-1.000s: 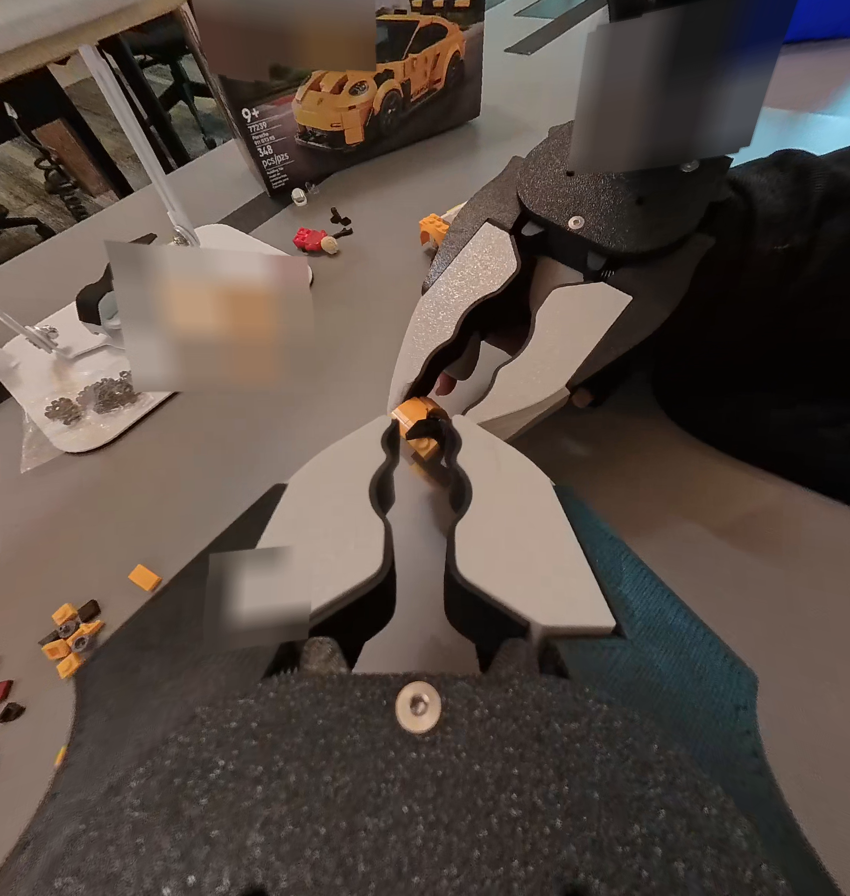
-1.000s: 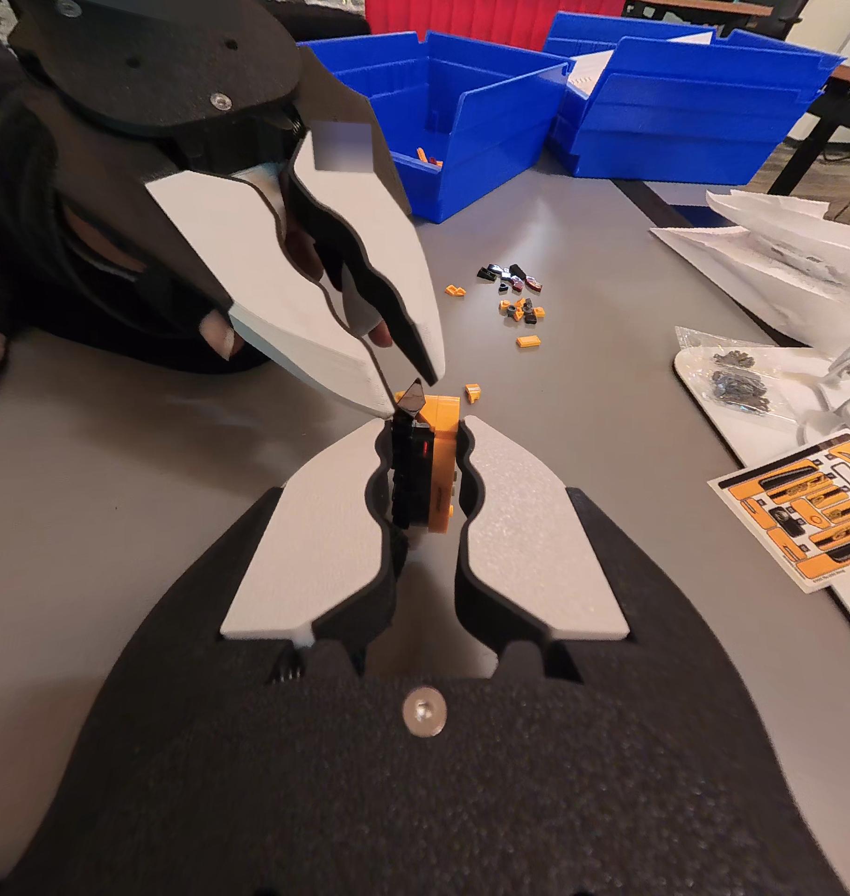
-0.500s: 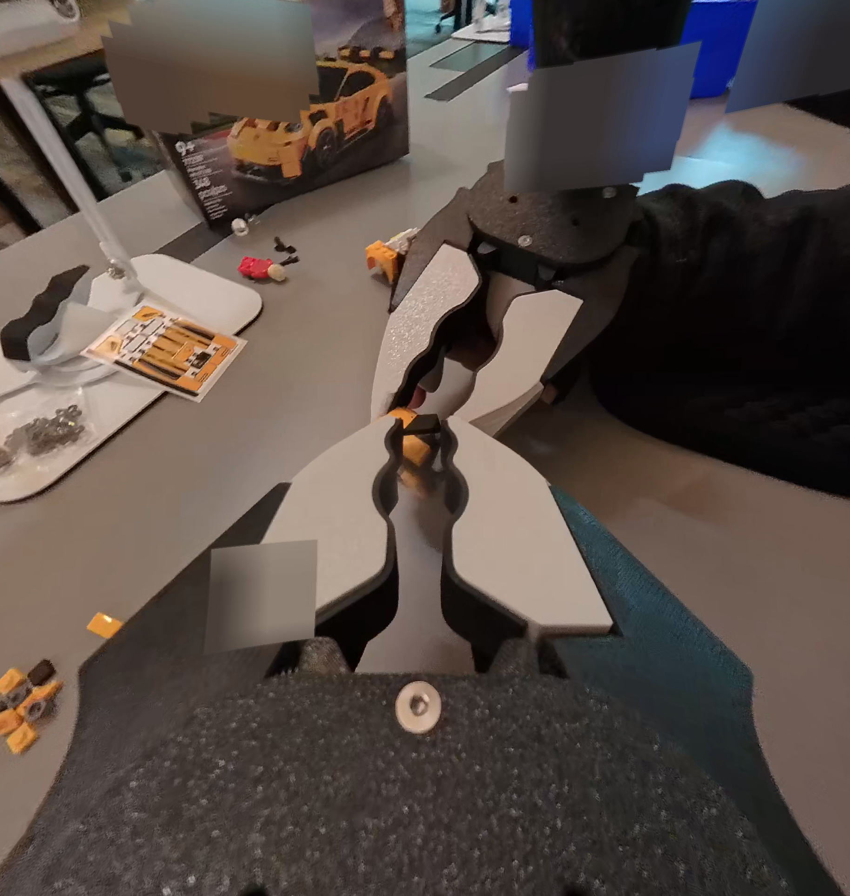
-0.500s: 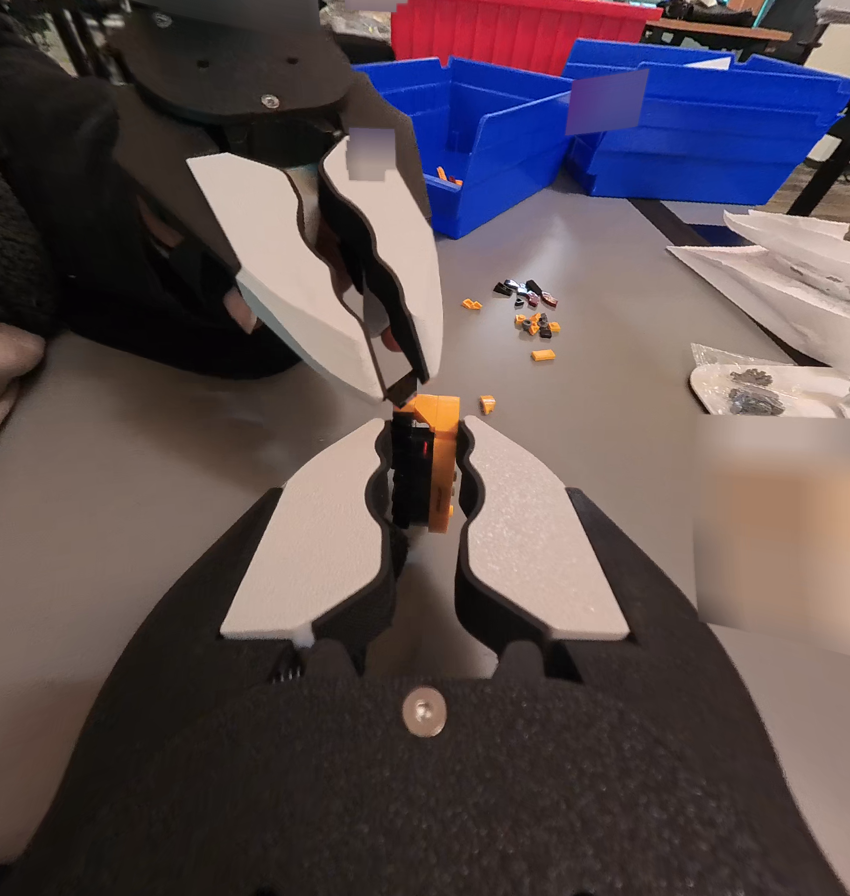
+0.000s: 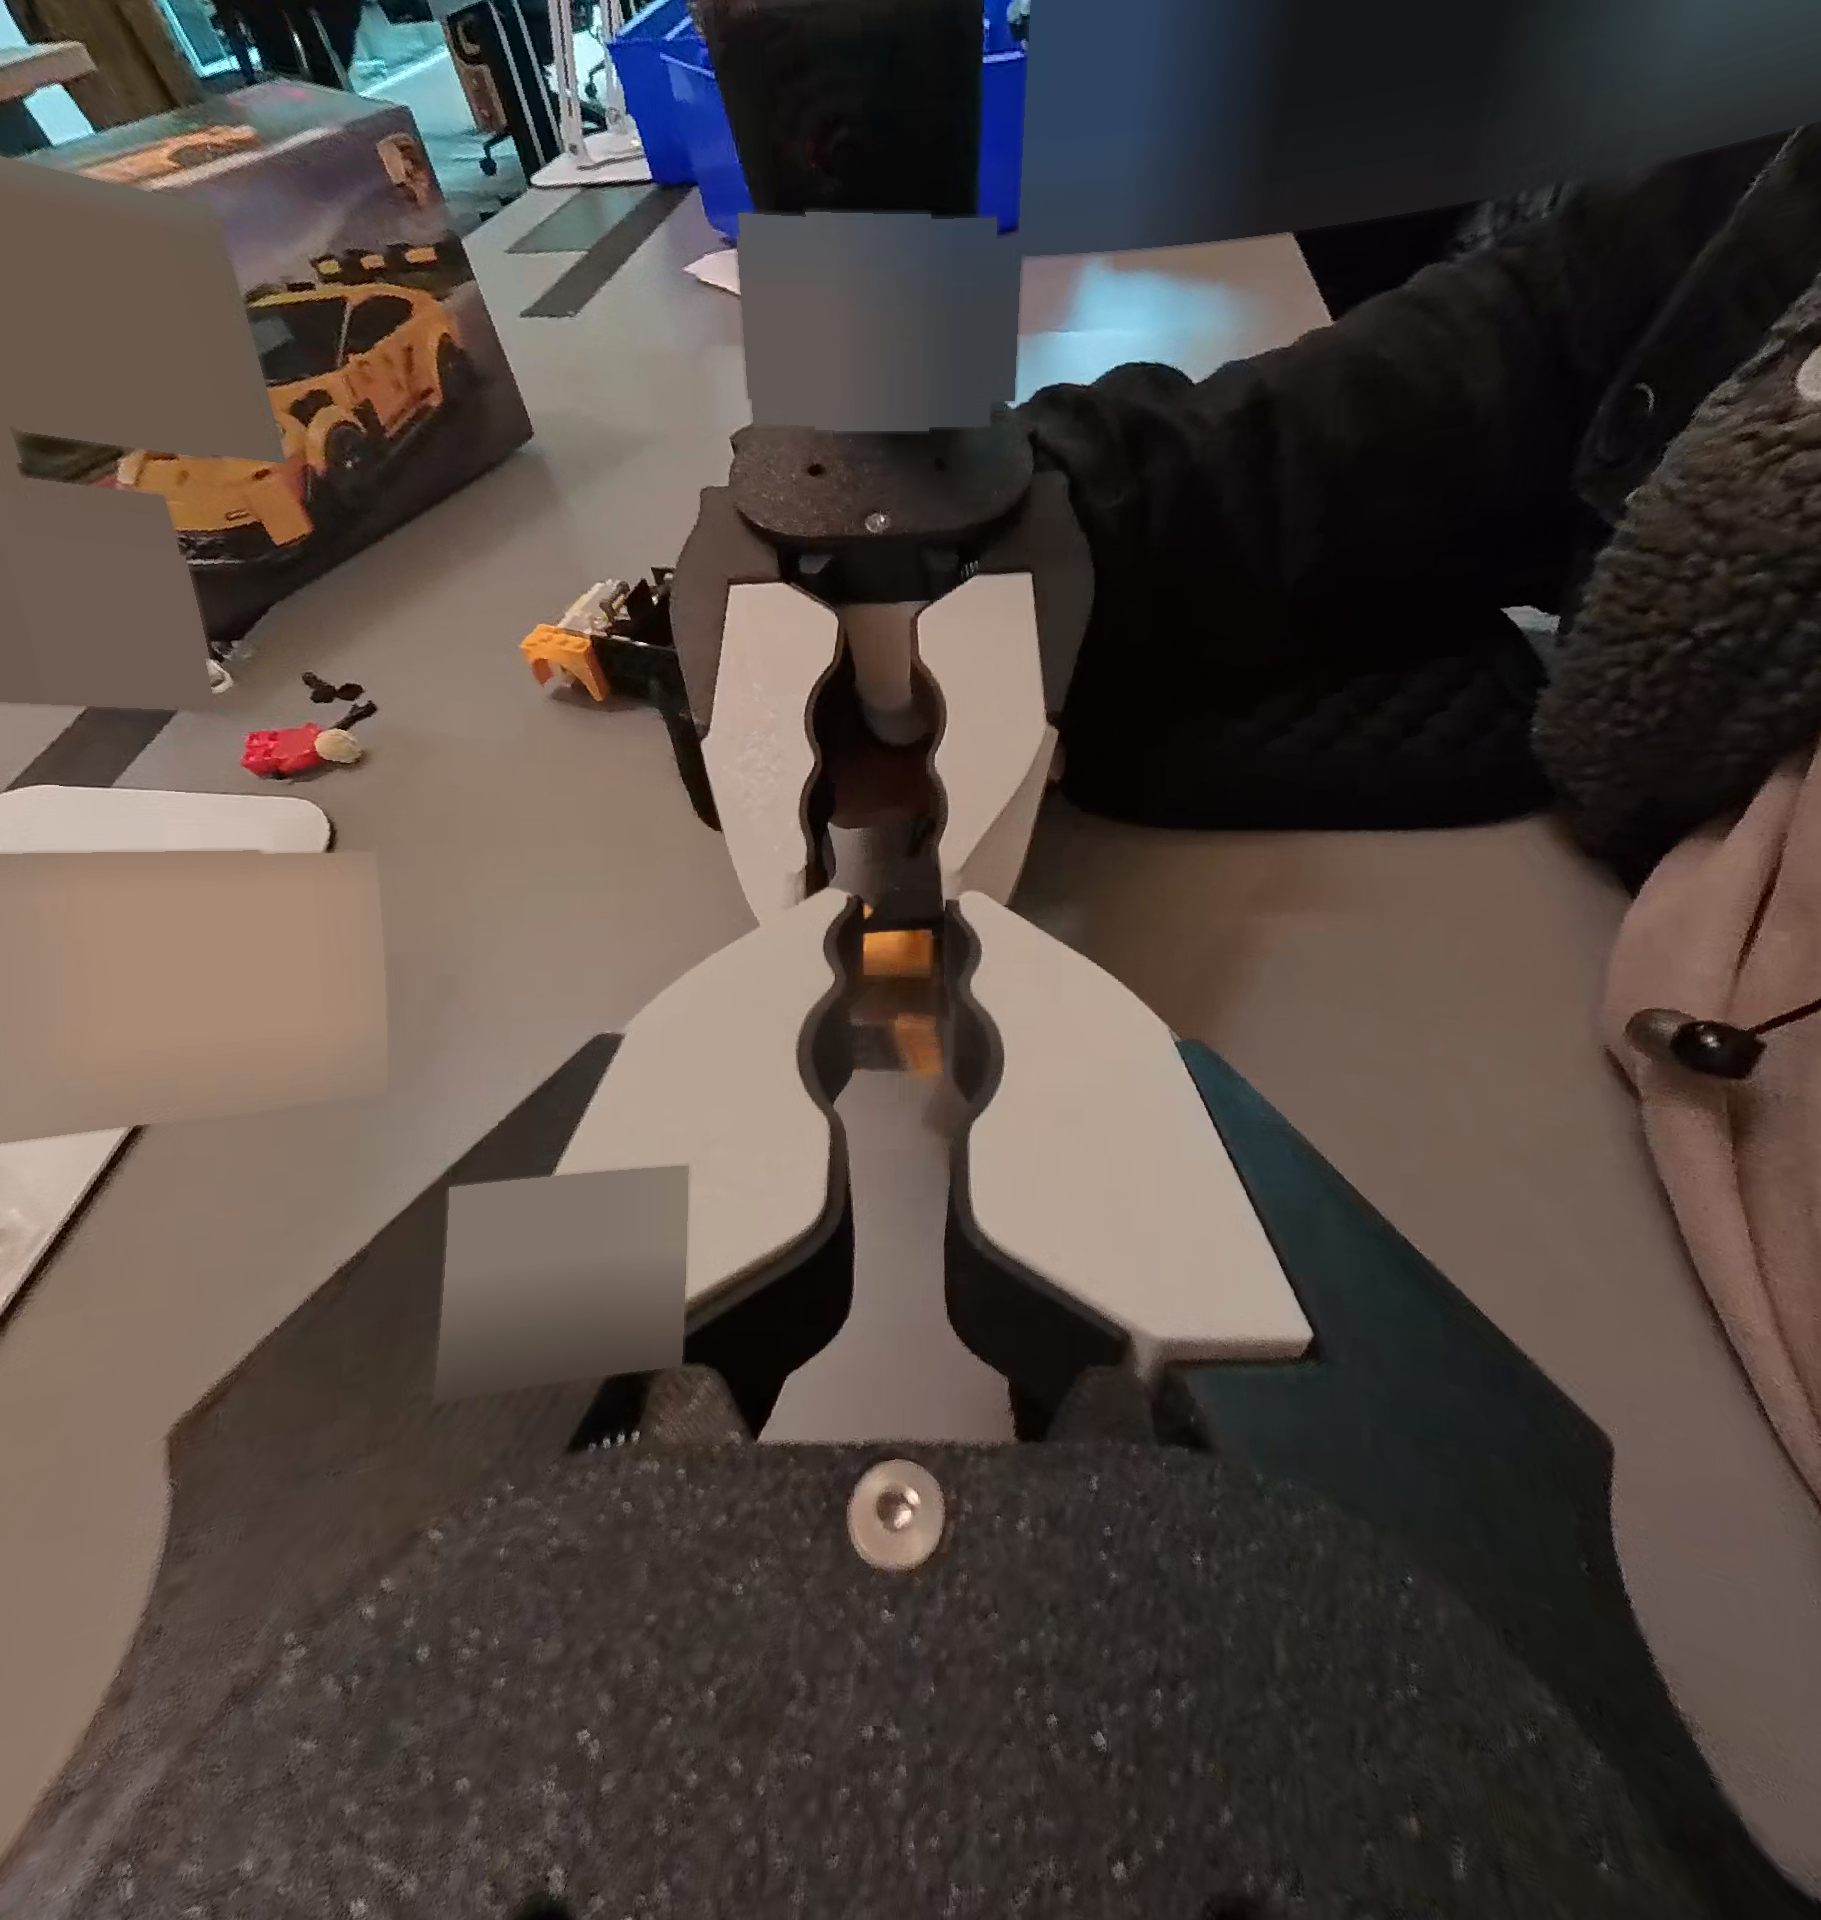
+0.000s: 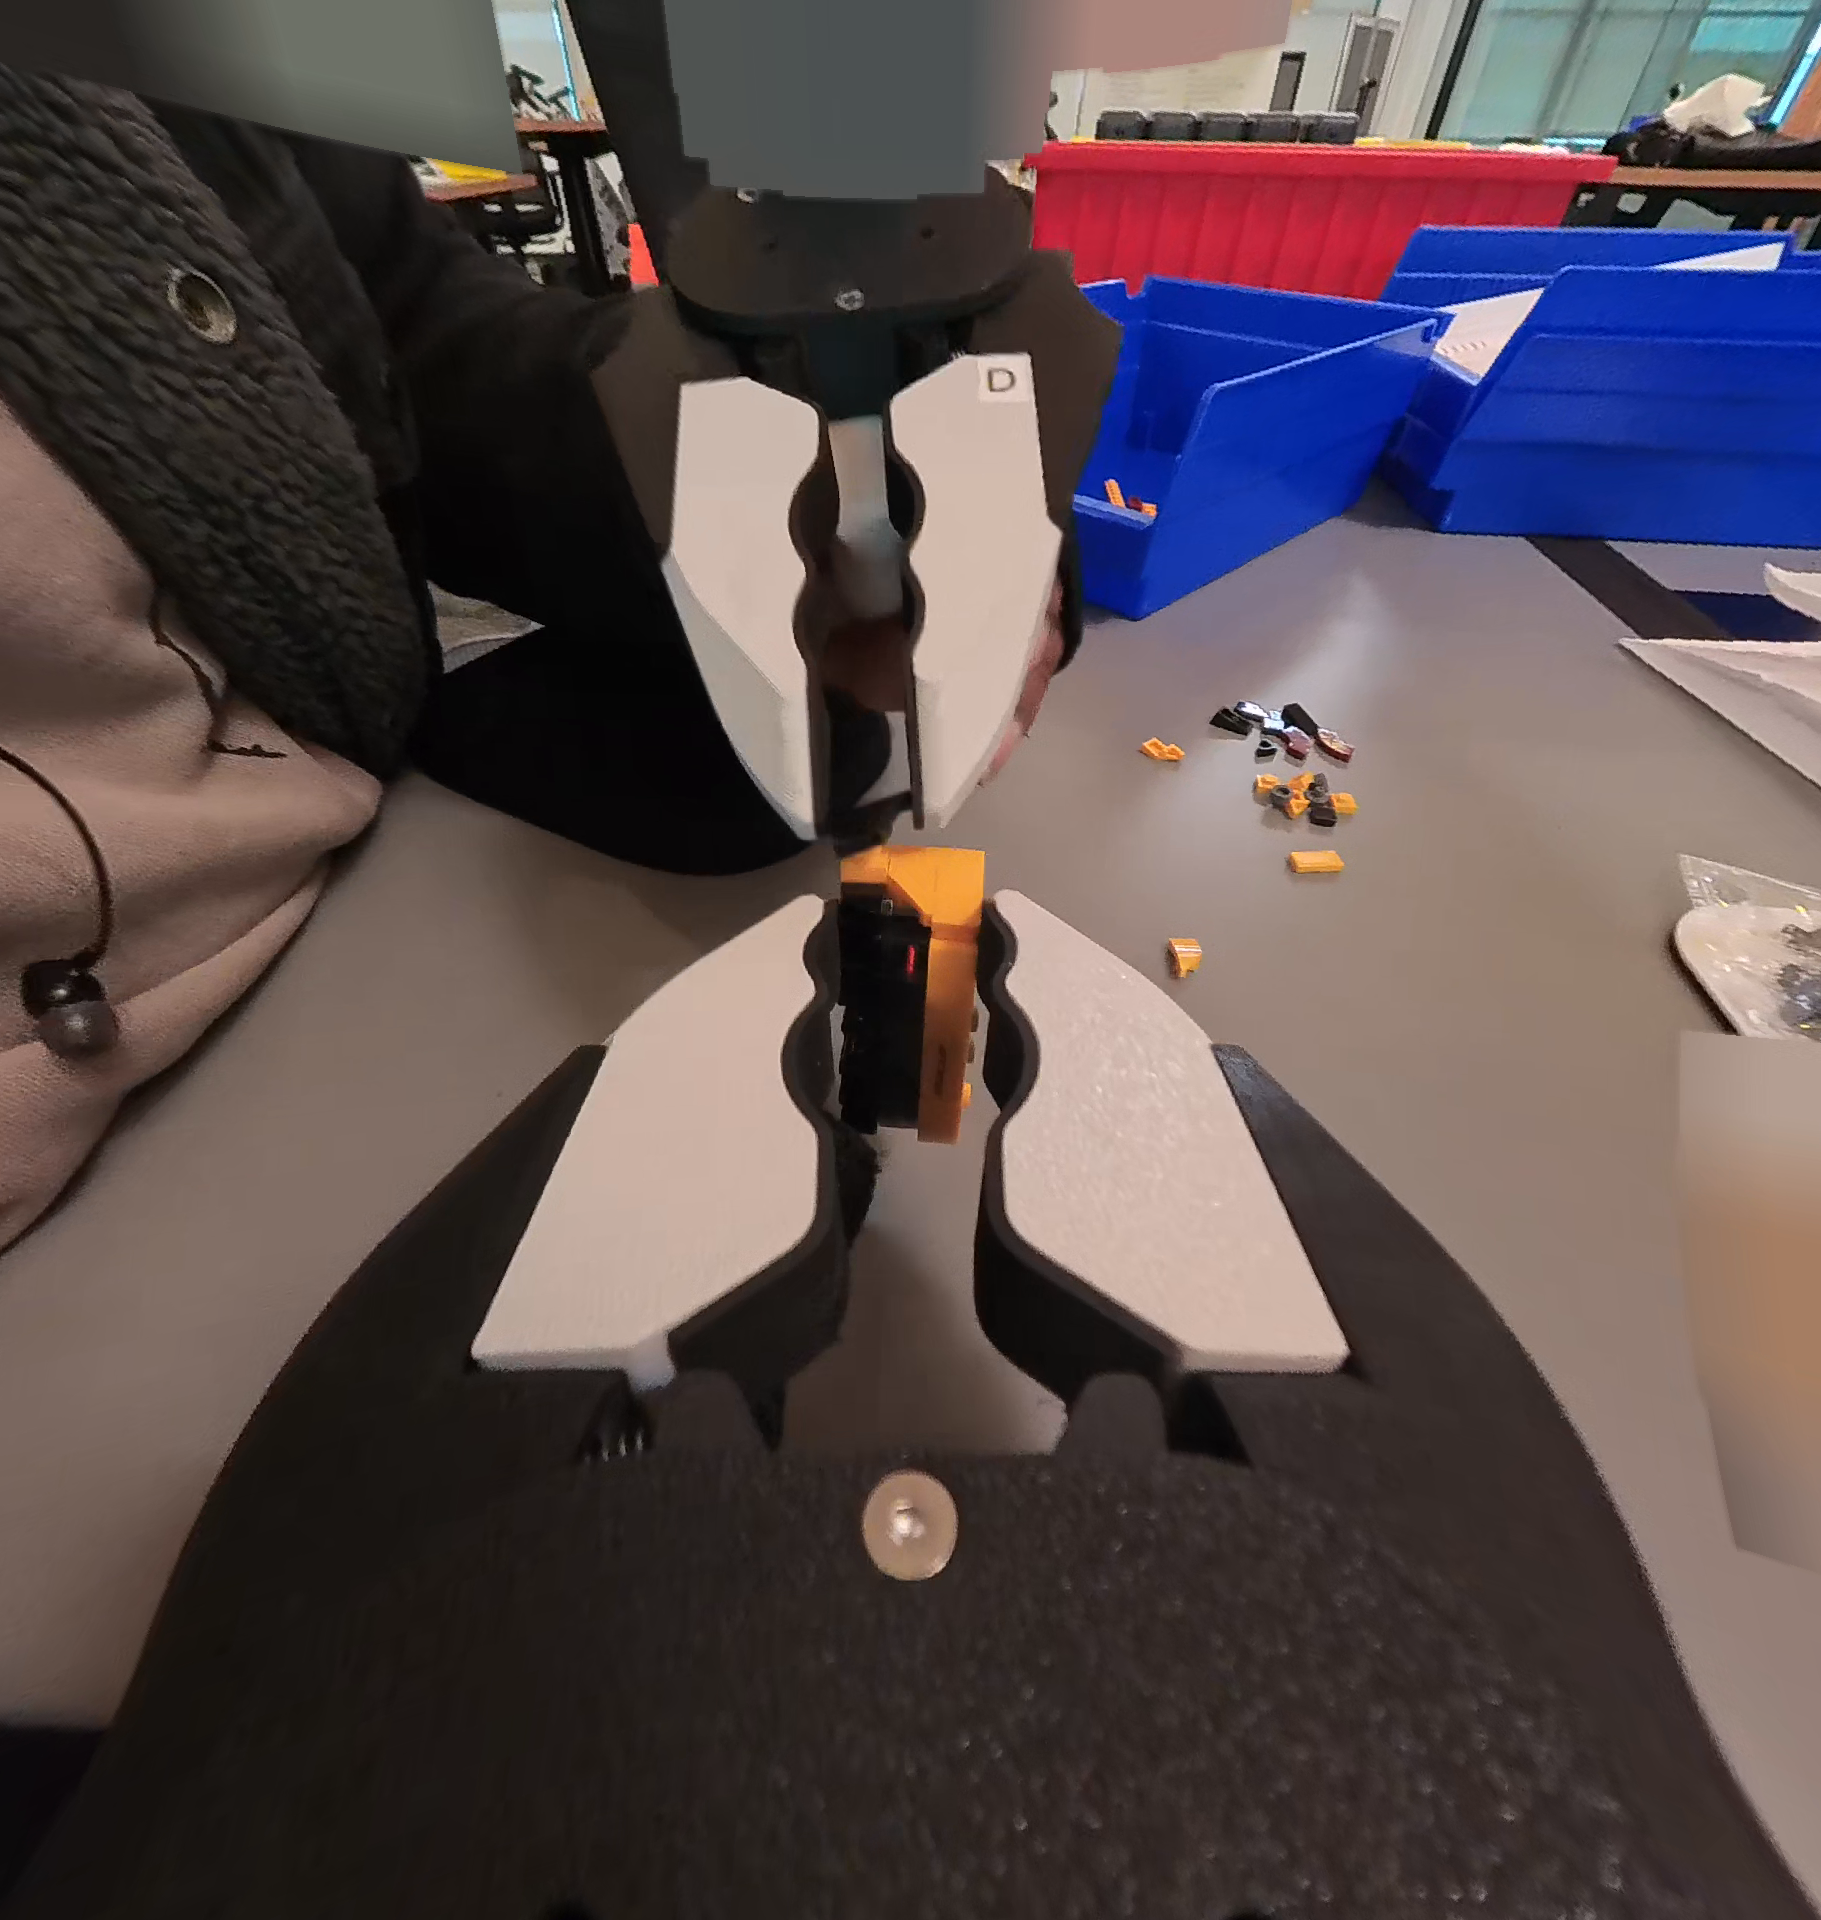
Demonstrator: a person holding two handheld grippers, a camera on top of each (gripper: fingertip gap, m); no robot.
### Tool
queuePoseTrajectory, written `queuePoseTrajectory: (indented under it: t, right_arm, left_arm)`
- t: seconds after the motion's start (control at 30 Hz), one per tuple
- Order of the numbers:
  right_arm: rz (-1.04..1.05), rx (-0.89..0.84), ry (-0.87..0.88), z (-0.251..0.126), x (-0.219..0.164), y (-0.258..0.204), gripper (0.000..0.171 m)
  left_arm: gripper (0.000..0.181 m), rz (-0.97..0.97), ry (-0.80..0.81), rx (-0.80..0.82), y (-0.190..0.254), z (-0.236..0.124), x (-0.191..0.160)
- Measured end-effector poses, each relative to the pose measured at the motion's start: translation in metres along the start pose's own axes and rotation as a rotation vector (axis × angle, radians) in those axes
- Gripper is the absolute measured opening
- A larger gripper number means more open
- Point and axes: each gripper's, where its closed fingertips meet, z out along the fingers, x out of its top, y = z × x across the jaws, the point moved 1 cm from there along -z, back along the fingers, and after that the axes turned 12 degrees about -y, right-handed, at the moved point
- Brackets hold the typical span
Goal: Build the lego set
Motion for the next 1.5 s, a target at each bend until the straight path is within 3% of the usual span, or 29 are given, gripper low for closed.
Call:
queuePoseTrajectory:
  t: [0.63, 1.07, 1.5]
  right_arm:
    - [0.005, 0.04, 0.012, -0.001, 0.001, -0.005, 0.025]
    - [0.003, 0.061, -0.01, 0.002, -0.001, -0.008, 0.025]
    - [0.027, 0.027, -0.021, 0.001, -0.005, 0.0, 0.025]
  left_arm:
    - [0.014, 0.04, -0.028, -0.11, 0.005, 0.0, -0.005]
    - [0.015, 0.129, -0.139, -0.185, 0.008, 0.004, -0.007]
    - [0.015, 0.061, -0.169, -0.131, -0.009, -0.013, -0.019]
